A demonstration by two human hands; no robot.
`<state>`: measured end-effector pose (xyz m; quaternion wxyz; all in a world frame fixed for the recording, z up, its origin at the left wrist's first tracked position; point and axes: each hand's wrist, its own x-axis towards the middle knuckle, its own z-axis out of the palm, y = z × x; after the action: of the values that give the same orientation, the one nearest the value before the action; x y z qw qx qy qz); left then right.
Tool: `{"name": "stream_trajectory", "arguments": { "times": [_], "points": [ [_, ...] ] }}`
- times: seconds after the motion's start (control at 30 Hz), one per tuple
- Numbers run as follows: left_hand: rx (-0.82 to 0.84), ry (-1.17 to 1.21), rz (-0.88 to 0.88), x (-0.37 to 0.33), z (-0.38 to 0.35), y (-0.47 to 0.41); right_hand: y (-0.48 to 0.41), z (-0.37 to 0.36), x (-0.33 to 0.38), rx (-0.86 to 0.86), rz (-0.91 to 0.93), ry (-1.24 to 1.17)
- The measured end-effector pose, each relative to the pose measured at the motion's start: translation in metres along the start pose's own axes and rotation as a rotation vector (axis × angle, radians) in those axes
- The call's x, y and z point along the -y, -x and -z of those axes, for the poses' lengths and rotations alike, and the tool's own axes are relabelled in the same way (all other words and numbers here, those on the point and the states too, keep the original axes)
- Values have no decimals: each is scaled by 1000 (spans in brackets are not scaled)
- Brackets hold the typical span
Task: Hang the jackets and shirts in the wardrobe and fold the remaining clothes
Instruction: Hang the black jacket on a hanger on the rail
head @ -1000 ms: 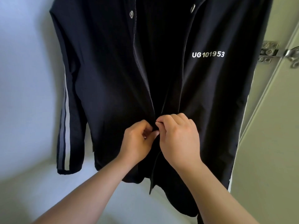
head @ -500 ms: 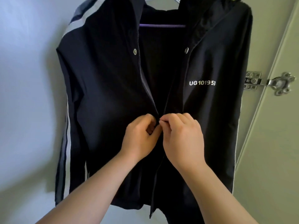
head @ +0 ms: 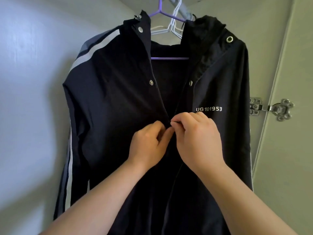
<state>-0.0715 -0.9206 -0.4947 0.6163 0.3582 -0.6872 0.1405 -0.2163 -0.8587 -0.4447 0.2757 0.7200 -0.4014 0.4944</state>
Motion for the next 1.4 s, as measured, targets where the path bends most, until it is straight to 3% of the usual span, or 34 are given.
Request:
{"name": "stream_trajectory", "arguments": {
  "times": [0.2, 0.47, 0.67, 0.8, 0.93, 1.17, 1.3, 1.4],
  "points": [
    [-34, -75, -205, -4, -7, -21, -30, 17, -4, -69, 9, 49],
    [-35, -149, -105, -9, -5, -44, -58, 29, -3, -116, 62, 67],
    [-131, -191, -199, -24, -7, -74, -77, 37, -3, -161, 175, 235],
    [-122, -266, -191, -22, -12, -71, -122, 51, -10, -239, 31, 168],
    [-50, -335, -118, -26, -4, -84, -126, 45, -13, -173, 72, 103],
    [-178, -297, -125, -44, 10, -124, -141, 48, -9, -244, 99, 131],
    [-127, -362, -135, -37, 4, -114, -188, 70, -9, -328, -137, 49],
    [-100, -397, -111, -24, 6, -112, -196, 66, -3, -285, -29, 131]
  ]
}}
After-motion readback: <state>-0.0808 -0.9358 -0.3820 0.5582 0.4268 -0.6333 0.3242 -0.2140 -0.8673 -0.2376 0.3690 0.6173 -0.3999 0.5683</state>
